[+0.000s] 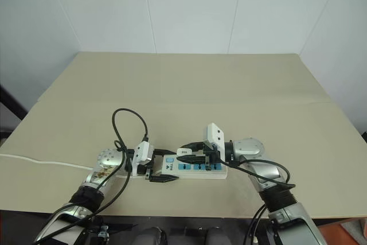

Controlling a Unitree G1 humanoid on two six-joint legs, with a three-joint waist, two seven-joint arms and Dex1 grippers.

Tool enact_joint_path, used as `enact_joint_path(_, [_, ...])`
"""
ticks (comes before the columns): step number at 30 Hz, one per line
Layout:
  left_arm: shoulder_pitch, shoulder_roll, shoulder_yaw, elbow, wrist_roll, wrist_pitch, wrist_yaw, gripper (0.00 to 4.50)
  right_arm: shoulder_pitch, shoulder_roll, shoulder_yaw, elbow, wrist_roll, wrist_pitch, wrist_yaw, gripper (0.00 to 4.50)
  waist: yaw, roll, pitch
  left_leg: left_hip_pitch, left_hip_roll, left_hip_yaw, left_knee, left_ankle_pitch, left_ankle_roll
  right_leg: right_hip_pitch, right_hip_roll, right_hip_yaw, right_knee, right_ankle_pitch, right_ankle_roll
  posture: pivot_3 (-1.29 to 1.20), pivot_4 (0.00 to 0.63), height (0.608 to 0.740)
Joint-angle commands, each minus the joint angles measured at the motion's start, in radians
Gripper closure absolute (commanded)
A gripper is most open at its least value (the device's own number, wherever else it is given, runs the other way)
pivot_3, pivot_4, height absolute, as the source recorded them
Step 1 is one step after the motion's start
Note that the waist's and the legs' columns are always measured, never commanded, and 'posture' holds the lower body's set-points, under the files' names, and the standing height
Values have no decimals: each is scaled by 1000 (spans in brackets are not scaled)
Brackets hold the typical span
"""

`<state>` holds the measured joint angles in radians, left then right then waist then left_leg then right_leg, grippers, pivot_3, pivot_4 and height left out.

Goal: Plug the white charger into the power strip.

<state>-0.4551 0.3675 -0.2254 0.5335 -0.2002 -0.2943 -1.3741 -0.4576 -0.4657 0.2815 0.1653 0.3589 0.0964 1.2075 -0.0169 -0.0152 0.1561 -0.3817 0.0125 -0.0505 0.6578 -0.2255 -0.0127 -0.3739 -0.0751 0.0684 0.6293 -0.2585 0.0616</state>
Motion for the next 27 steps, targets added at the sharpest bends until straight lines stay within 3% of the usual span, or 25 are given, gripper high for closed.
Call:
enact_joint_path(1, [32, 26, -28, 19, 36, 22, -14, 1164, 52, -22, 60, 85, -78, 83, 11, 3322, -1, 0, 0, 0, 0, 0, 0, 0, 0, 0, 0, 0, 0, 0, 0, 0, 150, 740])
enact_joint_path(15, [22, 28, -25, 27, 36, 22, -11, 1164, 87, -18, 49, 48, -75, 52, -12, 3322, 0, -5, -7, 3, 0, 0, -3, 0, 0, 2, 0, 0, -1, -1, 0, 0, 150, 740])
enact_joint_path(25, [12, 25, -24, 52, 38, 9, -14, 1164, 89, -9, 44, 33, -83, 53, -1, 42, 2, -9, -11, 5, 1, 0, -8, 0, 0, 1, 1, -1, -2, -2, -2, 0, 150, 740])
enact_joint_path(27, [12, 26, -24, 53, 39, 10, -11, 1164, 89, -8, 43, 32, -91, 50, -7, 16, 2, -10, -11, 5, 1, 0, -8, 0, 0, 1, 1, -1, -2, -2, -2, 0, 150, 740])
